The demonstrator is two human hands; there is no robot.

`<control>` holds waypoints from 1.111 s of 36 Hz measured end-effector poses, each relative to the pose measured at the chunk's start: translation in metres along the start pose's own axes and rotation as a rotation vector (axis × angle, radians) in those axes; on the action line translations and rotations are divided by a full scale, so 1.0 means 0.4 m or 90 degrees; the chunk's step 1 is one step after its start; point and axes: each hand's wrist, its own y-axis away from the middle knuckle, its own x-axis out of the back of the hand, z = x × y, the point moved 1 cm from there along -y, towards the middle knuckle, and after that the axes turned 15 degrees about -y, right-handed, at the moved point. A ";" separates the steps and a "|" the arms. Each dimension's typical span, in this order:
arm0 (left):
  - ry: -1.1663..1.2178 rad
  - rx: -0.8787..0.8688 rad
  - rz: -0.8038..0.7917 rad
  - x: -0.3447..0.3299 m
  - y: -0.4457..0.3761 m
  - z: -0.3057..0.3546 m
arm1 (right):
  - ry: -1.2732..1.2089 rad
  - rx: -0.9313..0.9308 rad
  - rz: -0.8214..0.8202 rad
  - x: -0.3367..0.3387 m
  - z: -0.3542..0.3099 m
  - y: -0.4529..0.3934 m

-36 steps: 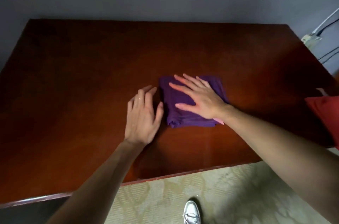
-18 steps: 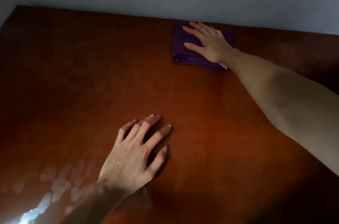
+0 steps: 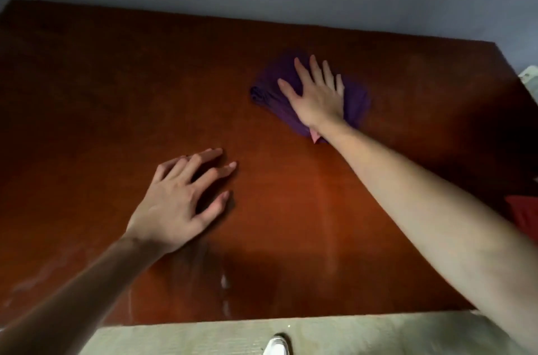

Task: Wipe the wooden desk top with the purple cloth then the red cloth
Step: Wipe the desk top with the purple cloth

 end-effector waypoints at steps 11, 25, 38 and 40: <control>-0.062 0.027 0.077 -0.003 0.021 0.033 | 0.032 0.071 0.018 0.035 0.090 0.664; 0.116 0.103 0.164 -0.027 -0.082 0.242 | 0.023 0.326 -0.198 0.138 0.217 0.511; 0.005 -0.063 0.031 -0.040 -0.122 0.275 | 0.019 0.254 -0.150 0.166 0.305 -0.105; 0.003 -0.060 0.018 -0.037 -0.122 0.274 | 0.014 0.233 -0.138 0.172 0.310 -0.173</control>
